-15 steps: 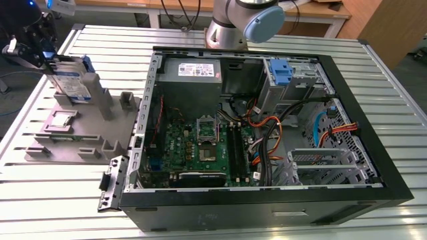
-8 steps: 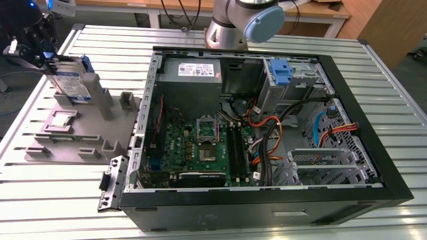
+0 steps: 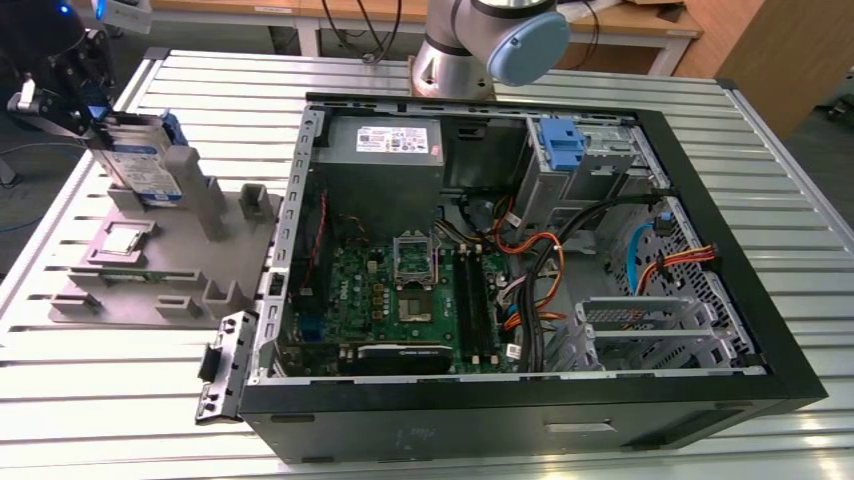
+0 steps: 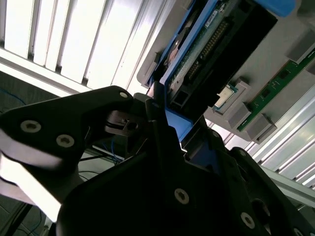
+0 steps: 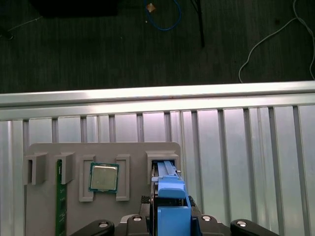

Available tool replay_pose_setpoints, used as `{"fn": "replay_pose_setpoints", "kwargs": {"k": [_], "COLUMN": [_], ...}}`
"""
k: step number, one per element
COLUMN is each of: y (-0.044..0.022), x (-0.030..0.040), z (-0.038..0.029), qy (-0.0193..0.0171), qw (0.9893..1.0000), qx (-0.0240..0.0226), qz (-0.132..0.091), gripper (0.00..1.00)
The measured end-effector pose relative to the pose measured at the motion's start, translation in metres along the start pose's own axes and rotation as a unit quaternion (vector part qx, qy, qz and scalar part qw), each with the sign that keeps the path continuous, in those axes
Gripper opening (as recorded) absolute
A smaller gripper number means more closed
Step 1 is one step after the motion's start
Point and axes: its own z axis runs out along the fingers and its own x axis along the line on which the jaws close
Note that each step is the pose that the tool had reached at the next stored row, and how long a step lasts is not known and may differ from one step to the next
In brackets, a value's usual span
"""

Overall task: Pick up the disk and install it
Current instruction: 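Pick up the disk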

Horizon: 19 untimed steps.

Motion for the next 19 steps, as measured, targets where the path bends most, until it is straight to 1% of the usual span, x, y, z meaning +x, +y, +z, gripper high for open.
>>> {"fn": "replay_pose_setpoints", "kwargs": {"k": [12, 13, 17, 19], "y": [0.0000, 0.0000, 0.0005, 0.0005], "x": [0.0000, 0.0001, 0.0003, 0.0004], "z": [0.0005, 0.0005, 0.0006, 0.0006], "qy": [0.0000, 0.0001, 0.0011, 0.0012], "qw": [1.0000, 1.0000, 0.9997, 0.9997], "qx": [0.0000, -0.0001, -0.0017, -0.0018], "qz": [0.000, -0.002, -0.024, -0.026], "gripper": [0.36, 0.36, 0.36, 0.36]}}
